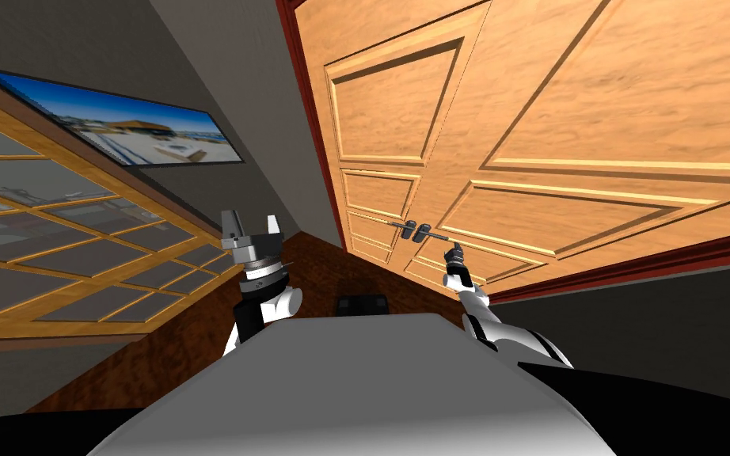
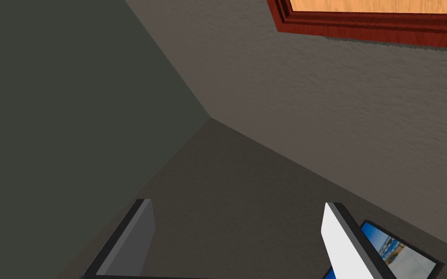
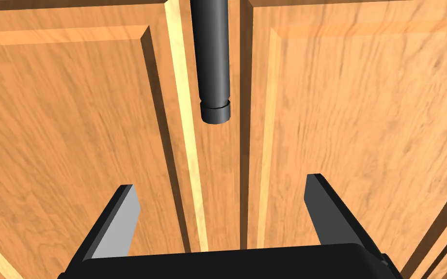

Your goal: Pull the door open

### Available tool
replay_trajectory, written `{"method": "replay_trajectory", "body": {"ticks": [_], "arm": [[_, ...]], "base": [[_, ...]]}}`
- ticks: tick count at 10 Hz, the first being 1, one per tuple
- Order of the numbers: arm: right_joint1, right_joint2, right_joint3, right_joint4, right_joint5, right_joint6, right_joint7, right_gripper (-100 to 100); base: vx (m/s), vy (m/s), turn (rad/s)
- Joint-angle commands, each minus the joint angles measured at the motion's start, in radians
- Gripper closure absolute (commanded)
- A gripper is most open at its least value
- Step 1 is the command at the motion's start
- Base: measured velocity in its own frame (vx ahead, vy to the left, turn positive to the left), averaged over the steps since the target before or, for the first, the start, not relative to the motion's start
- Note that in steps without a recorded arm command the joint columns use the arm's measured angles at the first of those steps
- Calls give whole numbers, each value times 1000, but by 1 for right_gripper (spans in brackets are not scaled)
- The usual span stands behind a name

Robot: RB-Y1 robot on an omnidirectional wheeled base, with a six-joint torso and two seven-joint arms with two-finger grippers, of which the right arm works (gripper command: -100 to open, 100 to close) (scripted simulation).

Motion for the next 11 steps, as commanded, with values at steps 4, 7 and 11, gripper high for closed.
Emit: {"method": "replay_trajectory", "body": {"ticks": [4, 7, 11], "arm": [[-20, 14, 5, 3, 3, -3, 6, -100], [-27, 16, 6, 10, 4, -5, 8, 100], [-27, 16, 6, 10, 4, -5, 8, 100]], "base": [[184, -61, 81], [98, 43, 49], [-21, -7, 12]]}}
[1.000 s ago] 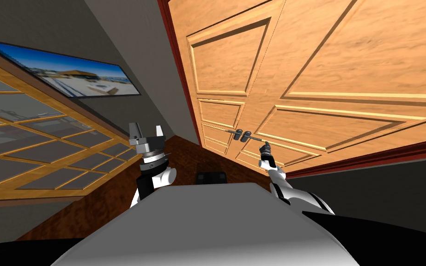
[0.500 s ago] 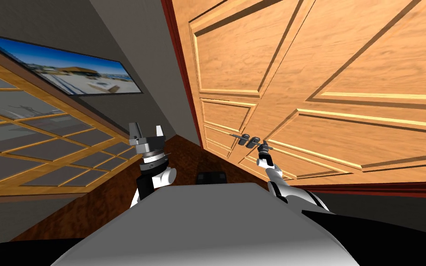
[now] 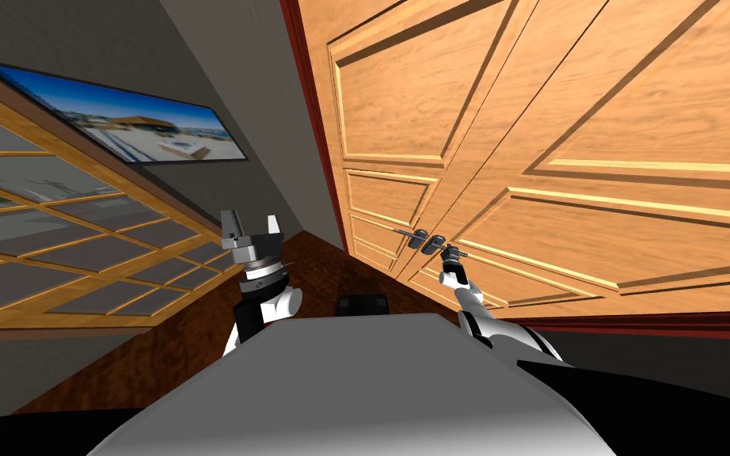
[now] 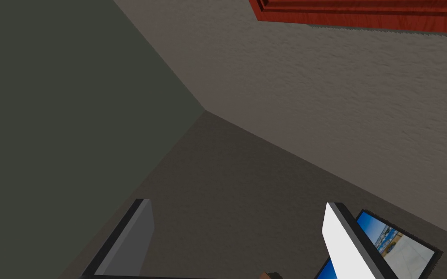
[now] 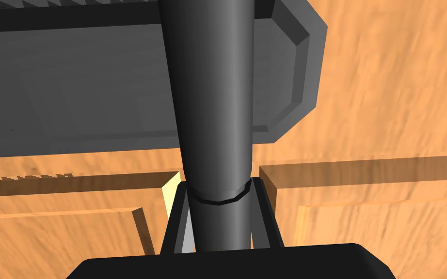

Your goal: Pull the door open

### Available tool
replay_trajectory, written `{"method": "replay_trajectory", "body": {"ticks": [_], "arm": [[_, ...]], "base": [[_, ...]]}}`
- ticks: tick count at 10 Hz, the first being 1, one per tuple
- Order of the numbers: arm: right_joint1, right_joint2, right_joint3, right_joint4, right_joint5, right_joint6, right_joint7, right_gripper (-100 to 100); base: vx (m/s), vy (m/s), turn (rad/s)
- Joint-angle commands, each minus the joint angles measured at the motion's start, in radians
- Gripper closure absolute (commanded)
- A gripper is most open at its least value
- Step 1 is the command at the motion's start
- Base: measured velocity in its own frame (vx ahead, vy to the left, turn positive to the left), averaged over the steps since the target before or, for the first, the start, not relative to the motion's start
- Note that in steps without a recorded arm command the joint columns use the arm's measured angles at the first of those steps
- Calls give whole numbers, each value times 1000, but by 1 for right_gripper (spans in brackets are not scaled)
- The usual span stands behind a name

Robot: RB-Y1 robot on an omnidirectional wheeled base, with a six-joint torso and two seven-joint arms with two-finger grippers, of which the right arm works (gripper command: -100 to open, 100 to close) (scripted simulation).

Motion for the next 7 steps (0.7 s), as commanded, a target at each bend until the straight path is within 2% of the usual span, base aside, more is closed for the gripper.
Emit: {"method": "replay_trajectory", "body": {"ticks": [1, 4, 7], "arm": [[3, -4, -4, 1, -1, -1, 0, 100], [13, -11, 6, -1, 2, 2, -9, 100], [12, -12, 38, -16, 13, 4, -28, 100]], "base": [[0, 0, 0], [-135, -55, 0], [-185, -54, 51]]}}
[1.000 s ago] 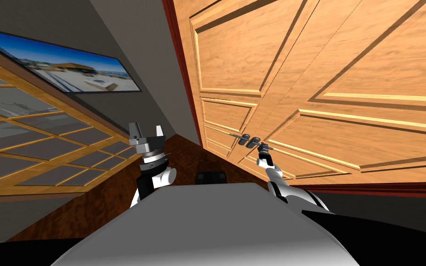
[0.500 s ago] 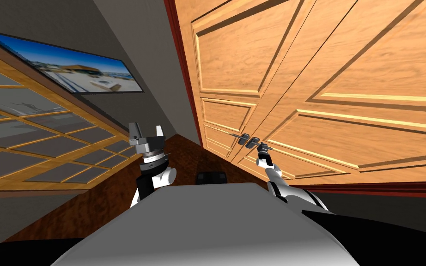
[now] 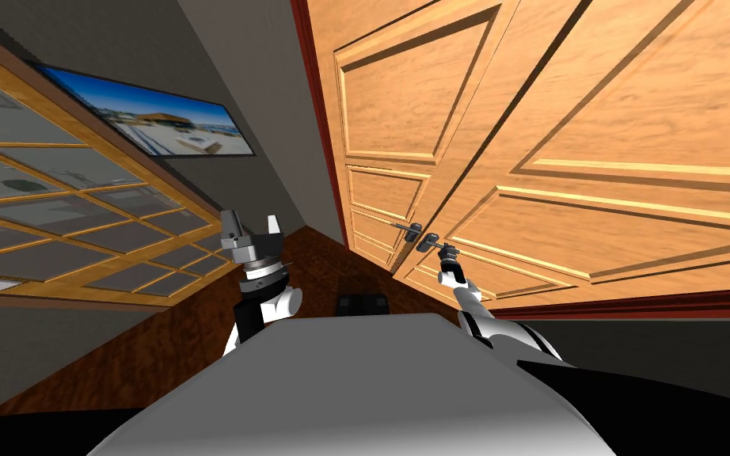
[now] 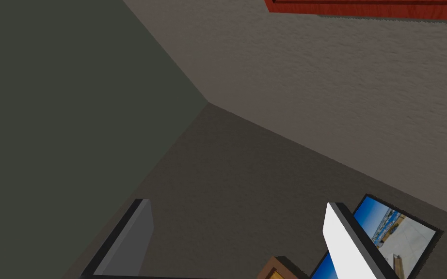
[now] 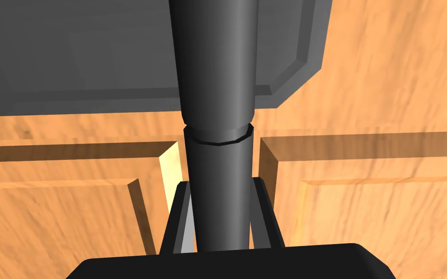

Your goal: Pull the door open

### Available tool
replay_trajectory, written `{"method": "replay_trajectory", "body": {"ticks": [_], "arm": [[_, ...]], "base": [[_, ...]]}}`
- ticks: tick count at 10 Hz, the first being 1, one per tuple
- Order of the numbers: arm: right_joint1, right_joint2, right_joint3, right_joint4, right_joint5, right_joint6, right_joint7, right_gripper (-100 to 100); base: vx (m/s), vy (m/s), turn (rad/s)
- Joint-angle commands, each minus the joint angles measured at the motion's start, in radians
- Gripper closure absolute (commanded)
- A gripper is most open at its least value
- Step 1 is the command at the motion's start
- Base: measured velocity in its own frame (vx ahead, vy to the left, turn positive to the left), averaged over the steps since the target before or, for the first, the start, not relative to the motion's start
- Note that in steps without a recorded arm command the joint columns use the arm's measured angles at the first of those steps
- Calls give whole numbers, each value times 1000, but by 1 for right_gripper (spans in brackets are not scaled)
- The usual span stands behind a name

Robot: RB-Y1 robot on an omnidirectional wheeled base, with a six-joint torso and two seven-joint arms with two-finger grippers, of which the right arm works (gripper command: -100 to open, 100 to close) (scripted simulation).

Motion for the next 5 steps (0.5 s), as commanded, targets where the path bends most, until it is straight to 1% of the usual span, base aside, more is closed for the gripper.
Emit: {"method": "replay_trajectory", "body": {"ticks": [1, 3, 5], "arm": [[10, -7, 10, -13, 4, 8, -9, 100], [4, -2, 39, -28, 14, 9, -22, 100], [-4, 3, 71, -44, 25, 10, -36, 100]], "base": [[-205, -13, 79], [-209, -4, 77], [-222, 34, 72]]}}
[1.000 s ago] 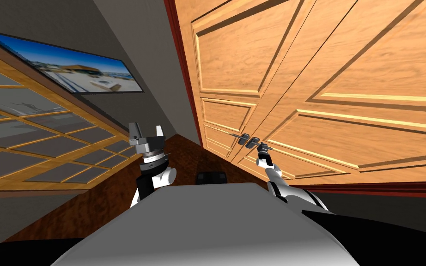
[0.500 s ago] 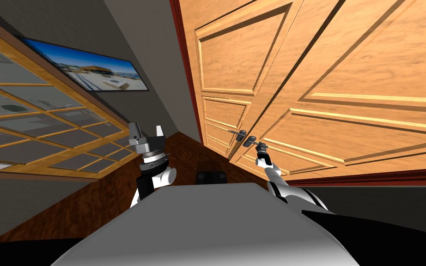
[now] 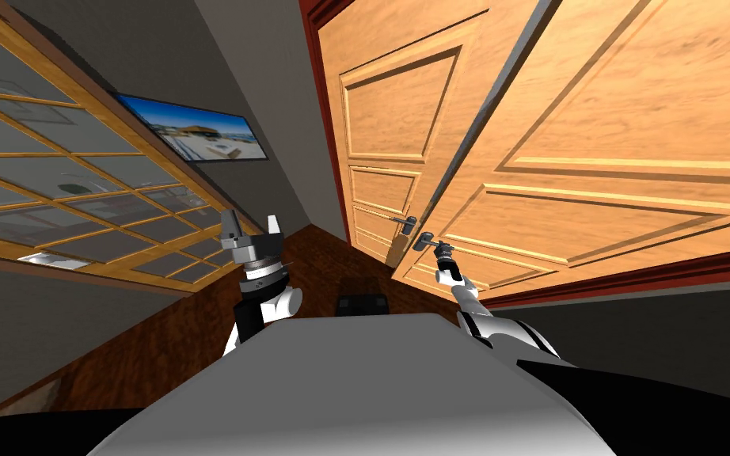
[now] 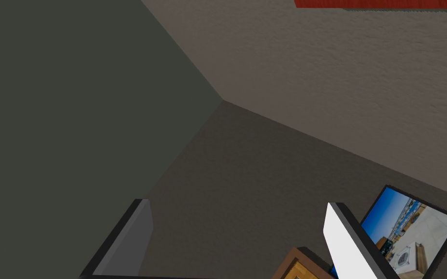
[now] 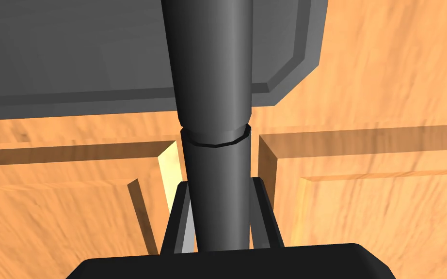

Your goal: Pull the door open

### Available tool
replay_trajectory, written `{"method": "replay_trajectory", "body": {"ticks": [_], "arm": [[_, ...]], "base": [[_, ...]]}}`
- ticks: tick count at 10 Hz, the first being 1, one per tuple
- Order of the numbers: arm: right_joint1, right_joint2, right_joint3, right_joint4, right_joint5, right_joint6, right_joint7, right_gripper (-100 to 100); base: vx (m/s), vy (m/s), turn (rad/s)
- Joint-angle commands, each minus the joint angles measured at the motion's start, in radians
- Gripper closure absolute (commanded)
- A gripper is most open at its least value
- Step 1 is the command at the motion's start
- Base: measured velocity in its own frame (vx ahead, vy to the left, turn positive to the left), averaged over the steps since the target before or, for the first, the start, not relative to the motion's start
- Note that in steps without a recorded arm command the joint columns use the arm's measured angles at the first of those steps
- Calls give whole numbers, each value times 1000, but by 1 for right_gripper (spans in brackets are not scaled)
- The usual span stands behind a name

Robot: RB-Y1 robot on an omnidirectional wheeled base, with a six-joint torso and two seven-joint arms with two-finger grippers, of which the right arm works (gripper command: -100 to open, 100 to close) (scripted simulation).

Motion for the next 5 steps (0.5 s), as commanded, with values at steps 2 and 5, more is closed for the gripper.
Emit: {"method": "replay_trajectory", "body": {"ticks": [2, 5], "arm": [[4, 0, 9, -16, 3, 7, -6, 100], [14, -2, 63, -46, 17, 6, -36, 100]], "base": [[-166, 13, 43], [-230, -64, 86]]}}
